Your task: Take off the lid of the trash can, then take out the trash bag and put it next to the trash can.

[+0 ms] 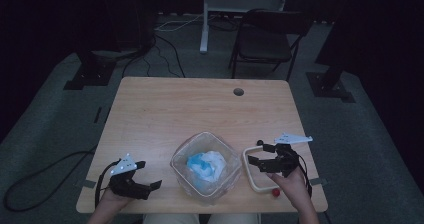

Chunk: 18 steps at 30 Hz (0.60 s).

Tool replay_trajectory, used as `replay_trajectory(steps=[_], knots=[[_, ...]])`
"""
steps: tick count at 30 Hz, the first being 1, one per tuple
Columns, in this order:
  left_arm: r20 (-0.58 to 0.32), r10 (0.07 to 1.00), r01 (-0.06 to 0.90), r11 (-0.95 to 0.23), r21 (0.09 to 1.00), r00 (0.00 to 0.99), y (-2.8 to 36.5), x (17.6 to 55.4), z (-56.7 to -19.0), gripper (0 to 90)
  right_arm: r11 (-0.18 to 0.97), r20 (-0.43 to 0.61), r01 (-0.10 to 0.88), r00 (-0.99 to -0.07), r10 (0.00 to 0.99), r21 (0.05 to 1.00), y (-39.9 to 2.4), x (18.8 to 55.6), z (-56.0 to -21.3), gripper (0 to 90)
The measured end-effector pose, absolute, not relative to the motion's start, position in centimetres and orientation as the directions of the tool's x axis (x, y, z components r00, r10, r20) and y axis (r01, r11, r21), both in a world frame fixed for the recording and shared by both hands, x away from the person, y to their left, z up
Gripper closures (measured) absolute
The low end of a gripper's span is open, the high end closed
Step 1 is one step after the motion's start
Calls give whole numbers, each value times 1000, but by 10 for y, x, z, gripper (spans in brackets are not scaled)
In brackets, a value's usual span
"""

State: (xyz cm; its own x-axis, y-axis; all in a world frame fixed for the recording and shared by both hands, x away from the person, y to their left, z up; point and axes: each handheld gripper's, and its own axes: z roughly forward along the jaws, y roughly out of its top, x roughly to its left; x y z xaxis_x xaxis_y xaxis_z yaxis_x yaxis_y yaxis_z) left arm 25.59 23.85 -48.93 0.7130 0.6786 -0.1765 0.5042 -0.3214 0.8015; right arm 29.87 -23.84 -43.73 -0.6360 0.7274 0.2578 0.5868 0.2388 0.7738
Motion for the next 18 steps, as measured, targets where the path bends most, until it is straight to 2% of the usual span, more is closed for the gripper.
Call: replay_trajectory(steps=[9,15,18], knots=[[-158,651,469,-336,817,742,215,272,-444,13,264,236,559,-666,708,786,-212,303,-422,166],[-153,618,437,-339,833,771,194,277,-426,13,269,239,542,-690,683,796,-200,302,-415,168],[-152,603,441,-366,819,783,182,281,-424,13,268,262,550,-700,664,791,-194,302,-415,201]])
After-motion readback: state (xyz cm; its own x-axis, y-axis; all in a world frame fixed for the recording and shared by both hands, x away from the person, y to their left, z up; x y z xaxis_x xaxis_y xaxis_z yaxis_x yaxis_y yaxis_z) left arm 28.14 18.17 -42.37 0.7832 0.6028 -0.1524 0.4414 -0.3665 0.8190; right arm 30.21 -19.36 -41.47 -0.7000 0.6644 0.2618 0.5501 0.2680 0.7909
